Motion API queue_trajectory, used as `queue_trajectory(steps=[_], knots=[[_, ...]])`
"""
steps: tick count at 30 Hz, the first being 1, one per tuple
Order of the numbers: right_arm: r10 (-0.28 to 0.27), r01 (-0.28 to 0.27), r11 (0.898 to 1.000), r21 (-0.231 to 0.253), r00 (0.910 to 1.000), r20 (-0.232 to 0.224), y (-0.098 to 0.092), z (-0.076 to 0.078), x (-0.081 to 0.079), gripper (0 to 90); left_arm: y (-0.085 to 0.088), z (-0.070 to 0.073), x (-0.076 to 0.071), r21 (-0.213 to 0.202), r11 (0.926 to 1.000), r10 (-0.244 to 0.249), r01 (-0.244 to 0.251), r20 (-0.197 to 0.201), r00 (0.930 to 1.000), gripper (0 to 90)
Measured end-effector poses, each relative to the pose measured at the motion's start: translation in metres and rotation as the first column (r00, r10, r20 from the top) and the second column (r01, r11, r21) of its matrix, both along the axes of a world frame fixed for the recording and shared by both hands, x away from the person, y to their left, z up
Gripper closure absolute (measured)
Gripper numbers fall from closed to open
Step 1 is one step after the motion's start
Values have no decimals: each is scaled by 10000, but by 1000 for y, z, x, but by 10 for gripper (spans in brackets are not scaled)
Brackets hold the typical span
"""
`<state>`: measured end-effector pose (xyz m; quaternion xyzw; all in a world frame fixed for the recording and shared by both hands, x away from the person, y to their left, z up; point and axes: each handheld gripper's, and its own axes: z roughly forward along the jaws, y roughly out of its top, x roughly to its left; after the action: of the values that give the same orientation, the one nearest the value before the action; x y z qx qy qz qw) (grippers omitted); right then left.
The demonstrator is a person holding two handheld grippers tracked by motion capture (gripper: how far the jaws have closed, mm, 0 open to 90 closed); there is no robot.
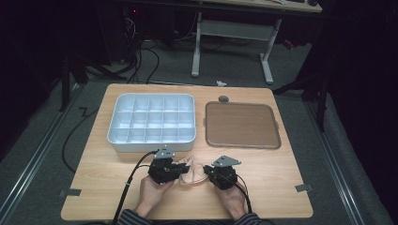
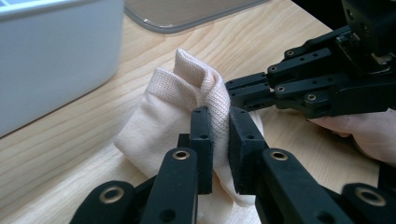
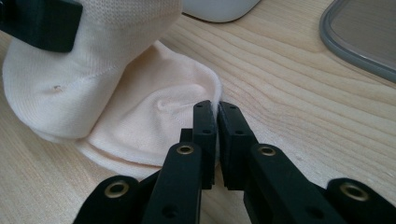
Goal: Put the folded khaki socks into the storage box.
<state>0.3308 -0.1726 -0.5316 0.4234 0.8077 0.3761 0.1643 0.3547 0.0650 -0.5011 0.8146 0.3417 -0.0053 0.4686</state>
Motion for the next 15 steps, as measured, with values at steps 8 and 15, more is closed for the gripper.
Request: queue_trajectory(steps=[8,15], knots=[[20,-20,10000,-43,10000,52,1,0,0,861,-8,-6,1,112,9998,-134,135,-47,9999,814],[14,-13,10000,-72,10000,75,1,0,-1,861,-13,-8,2,96,9996,-278,279,-67,9996,812]])
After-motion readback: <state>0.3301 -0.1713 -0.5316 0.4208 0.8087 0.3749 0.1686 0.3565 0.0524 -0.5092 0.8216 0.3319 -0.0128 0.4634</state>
